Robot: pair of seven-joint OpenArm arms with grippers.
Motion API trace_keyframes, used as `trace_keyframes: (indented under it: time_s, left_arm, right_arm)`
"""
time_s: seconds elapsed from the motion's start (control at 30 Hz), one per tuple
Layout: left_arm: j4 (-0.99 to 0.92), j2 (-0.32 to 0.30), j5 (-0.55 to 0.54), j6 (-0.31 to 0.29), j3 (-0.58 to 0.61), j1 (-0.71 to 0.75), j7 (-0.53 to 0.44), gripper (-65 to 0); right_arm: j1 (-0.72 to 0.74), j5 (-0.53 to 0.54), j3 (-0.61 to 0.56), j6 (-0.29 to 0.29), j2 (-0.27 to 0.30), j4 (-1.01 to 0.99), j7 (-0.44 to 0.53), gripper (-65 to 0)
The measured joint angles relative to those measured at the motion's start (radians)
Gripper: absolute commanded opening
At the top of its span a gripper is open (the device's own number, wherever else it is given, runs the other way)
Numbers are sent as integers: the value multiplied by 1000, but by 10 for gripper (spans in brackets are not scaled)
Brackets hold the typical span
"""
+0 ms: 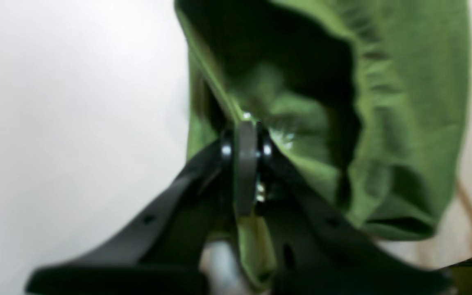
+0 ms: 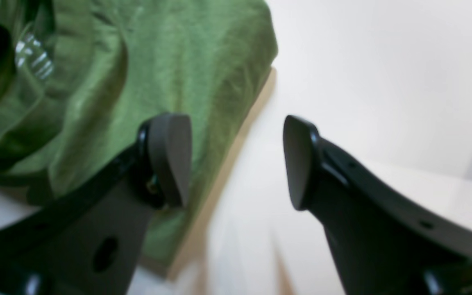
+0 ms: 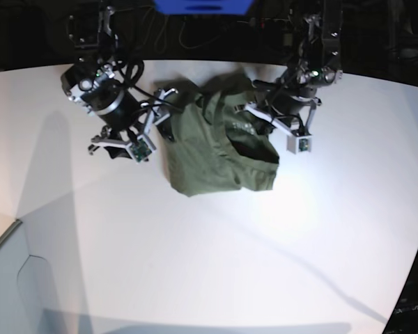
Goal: Layout the t-shirt on the table in an organized manner, then fold the t-shirt properly
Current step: 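Tuck the bundle's side edge under with the left gripper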
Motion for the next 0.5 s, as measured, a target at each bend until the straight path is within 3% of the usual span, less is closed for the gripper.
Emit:
trace_keyframes:
  time_s: [0.5]
  left_arm:
    - [72, -6, -3, 0, -109, 14, 3, -649]
  right_arm:
    - [5, 0, 2, 0, 0, 0, 0, -295]
